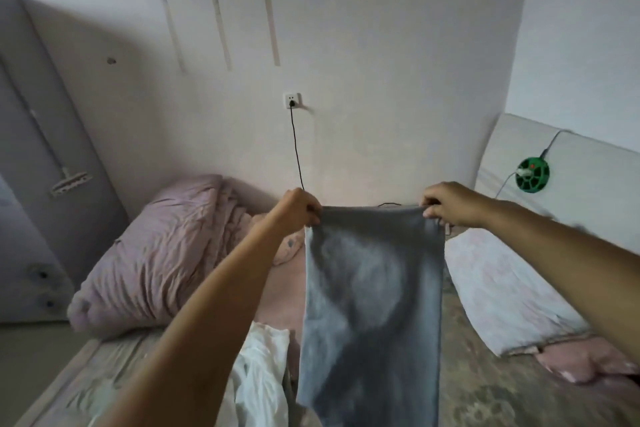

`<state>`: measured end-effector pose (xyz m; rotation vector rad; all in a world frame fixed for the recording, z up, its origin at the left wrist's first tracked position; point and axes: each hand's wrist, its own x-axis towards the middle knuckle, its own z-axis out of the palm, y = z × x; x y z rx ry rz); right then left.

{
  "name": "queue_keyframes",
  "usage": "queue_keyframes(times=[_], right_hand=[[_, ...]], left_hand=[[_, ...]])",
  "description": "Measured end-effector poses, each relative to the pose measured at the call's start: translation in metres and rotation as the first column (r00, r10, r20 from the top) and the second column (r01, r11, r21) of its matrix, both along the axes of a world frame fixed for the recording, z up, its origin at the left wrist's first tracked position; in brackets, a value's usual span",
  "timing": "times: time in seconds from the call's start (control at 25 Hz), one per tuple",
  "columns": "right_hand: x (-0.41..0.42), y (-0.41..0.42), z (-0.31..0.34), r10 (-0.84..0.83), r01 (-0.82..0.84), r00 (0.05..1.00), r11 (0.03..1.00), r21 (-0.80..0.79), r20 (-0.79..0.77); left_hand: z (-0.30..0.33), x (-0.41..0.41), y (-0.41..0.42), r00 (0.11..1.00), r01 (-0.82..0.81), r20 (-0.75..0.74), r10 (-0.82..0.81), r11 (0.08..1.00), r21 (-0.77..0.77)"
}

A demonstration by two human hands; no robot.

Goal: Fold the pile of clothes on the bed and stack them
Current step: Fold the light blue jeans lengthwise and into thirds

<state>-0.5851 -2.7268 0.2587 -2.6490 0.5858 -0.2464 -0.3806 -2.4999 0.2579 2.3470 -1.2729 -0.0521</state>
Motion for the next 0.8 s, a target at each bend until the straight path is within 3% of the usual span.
queue_keyframes(times=[0.16, 0.36, 0.48, 0.64, 0.8], right_hand=[[0.042, -0.020, -0.013, -0.028, 0.028, 1.000, 0.993, -0.117, 0.003], [0.055, -0.027, 0.006, -0.007, 0.027, 0.989, 0.990, -0.135, 0.149], [0.043, -0.016, -0.016, -0.029, 0.050, 0.990, 0.987, -0.154, 0.135], [0.008, 0.005, -0.099, 0.034, -0.032, 0.999, 0.987, -0.158, 0.008], [-0.047, 0.043, -0.222, 0.042, -0.050, 0.991, 0.997, -0.057, -0.128]], left_hand=[[-0.012, 0.030, -0.022, 0.998, -0.045, 0.055, 0.043, 0.998, 0.032], [0.001, 0.045, -0.020, 0.995, -0.039, 0.088, 0.054, 0.984, -0.172], [-0.019, 0.035, -0.007, 0.997, -0.045, 0.052, 0.055, 0.982, -0.183], [-0.094, 0.012, 0.015, 1.000, 0.012, 0.021, -0.013, 1.000, 0.028], [-0.211, -0.032, 0.047, 0.993, 0.085, -0.104, -0.062, 0.968, 0.238]])
